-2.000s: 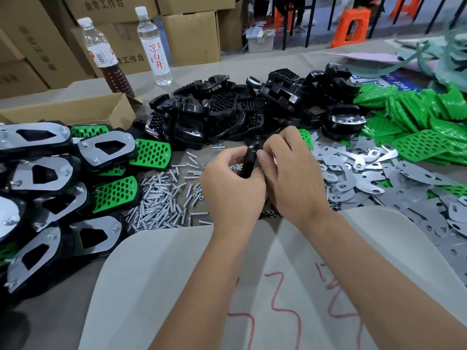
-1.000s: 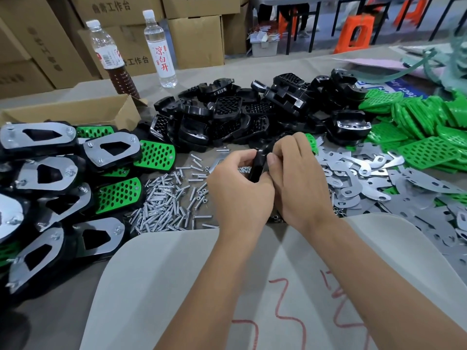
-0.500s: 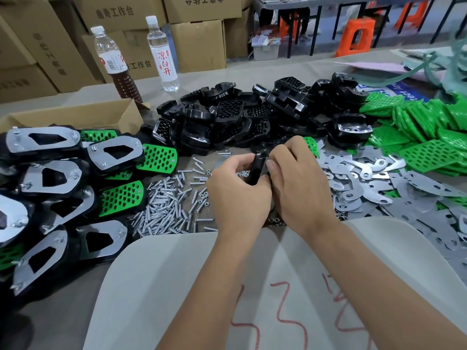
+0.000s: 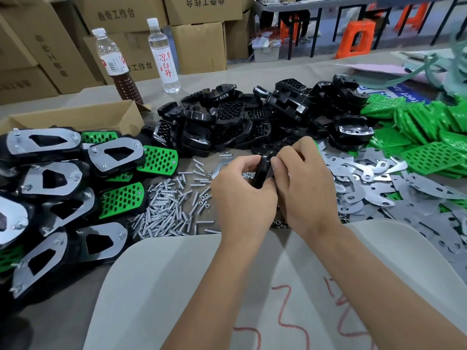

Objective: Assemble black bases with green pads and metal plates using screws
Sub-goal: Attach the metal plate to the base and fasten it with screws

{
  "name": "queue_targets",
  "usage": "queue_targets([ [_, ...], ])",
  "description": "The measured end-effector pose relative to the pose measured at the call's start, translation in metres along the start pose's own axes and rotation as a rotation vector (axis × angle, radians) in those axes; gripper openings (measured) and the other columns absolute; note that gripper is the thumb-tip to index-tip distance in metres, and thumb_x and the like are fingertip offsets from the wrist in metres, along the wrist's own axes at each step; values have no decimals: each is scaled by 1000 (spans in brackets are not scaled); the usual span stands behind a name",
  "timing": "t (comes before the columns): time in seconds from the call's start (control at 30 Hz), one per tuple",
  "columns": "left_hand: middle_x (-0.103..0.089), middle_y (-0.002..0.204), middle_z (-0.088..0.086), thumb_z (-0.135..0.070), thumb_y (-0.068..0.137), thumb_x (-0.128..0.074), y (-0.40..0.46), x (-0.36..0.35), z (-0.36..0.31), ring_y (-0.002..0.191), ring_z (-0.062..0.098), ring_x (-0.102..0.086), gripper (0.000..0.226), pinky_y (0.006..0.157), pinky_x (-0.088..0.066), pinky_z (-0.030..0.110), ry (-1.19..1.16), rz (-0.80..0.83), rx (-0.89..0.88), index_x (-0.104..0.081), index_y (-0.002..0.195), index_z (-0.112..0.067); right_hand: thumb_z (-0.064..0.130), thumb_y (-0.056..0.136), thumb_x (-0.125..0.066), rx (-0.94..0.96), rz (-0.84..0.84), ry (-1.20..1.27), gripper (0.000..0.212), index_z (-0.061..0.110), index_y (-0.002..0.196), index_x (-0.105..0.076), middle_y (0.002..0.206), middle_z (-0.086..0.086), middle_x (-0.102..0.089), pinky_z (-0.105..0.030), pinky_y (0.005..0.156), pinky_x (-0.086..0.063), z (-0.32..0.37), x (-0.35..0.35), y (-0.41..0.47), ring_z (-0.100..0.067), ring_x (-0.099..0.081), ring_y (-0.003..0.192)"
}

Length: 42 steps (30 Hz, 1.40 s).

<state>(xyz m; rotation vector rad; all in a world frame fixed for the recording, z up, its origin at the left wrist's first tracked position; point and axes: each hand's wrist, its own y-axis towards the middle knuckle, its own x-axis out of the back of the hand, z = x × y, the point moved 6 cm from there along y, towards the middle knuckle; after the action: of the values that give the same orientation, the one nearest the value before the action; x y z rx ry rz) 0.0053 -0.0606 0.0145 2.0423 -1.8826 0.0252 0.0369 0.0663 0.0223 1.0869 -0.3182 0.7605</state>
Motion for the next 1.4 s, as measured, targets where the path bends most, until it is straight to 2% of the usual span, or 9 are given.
queue_targets([
  [0.3, -75, 102, -12, -18, 84, -81, 0, -1, -2, 97, 12, -72, 28, 90, -59, 39, 24, -11, -26, -77, 111, -22, 28, 108, -47, -29, -29, 5, 35, 8, 79, -49, 96, -1, -43, -34, 54, -37, -4, -2, 1, -21, -42, 73],
  [0.47, -75, 103, -14, -21, 83, -81, 1, 0, 1, 101, 11, -71, 29, 90, -59, 41, 23, -4, 13, -76, 111, -27, 21, 105, -44, 13, 36, 83, 16, 11, 94, -50, 102, 1, -41, -28, 60, -34, -1, -4, 0, -17, -41, 79],
  [0.57, -75, 103, -15, -21, 82, -81, 2, -1, 2, 99, 14, -73, 30, 88, -60, 44, 25, 12, 32, -76, 110, -29, 23, 106, -40, 22, 39, 51, 22, 10, 92, -50, 102, -1, -42, -37, 58, -41, 0, -5, 2, -20, -42, 79],
  [0.67, -74, 101, -17, -19, 81, -81, 1, -1, 0, 97, 11, -73, 30, 87, -61, 41, 28, 13, 17, -75, 108, -30, 28, 106, -41, -23, -12, 15, 29, 10, 84, -48, 97, 0, -42, -35, 54, -39, -4, -2, 2, -21, -42, 74],
  [0.83, -75, 100, -13, -16, 82, -82, 4, 2, 3, 97, 8, -72, 28, 91, -60, 38, -1, 3, 15, -77, 109, -23, 28, 105, -39, 40, 59, 49, 21, 12, 96, -50, 103, 1, -42, -38, 58, -42, -1, -7, 0, -18, -41, 80],
  [0.97, -76, 98, -14, -17, 81, -83, 5, 0, 3, 94, 9, -73, 29, 87, -61, 39, -4, 29, 5, -77, 108, -23, 30, 107, -42, -17, -2, -5, 30, 11, 86, -50, 98, 0, -42, -34, 55, -37, -3, -4, 2, -19, -41, 74],
  [1.13, -76, 97, -11, -15, 82, -85, 8, 2, 4, 92, 3, -72, 26, 87, -60, 34, -27, 25, -11, -78, 107, -19, 21, 104, -48, 35, 79, 81, 12, 11, 98, -52, 105, 0, -43, -39, 60, -44, 0, -7, 1, -19, -45, 80],
  [1.3, -77, 97, -10, -14, 82, -85, 8, 3, 3, 93, 2, -72, 27, 89, -59, 31, -26, 21, -19, -78, 109, -17, 26, 106, -47, 12, 52, 0, 24, 10, 89, -53, 100, -3, -45, -34, 59, -37, -2, -7, 2, -20, -43, 82],
  [1.4, -76, 96, -11, -13, 82, -86, 8, 3, 4, 91, 0, -71, 28, 88, -59, 28, -39, 14, -8, -78, 108, -17, 23, 106, -45, 38, 83, 29, 17, 12, 95, -51, 102, -2, -44, -34, 61, -38, 1, -7, 1, -21, -43, 82],
])
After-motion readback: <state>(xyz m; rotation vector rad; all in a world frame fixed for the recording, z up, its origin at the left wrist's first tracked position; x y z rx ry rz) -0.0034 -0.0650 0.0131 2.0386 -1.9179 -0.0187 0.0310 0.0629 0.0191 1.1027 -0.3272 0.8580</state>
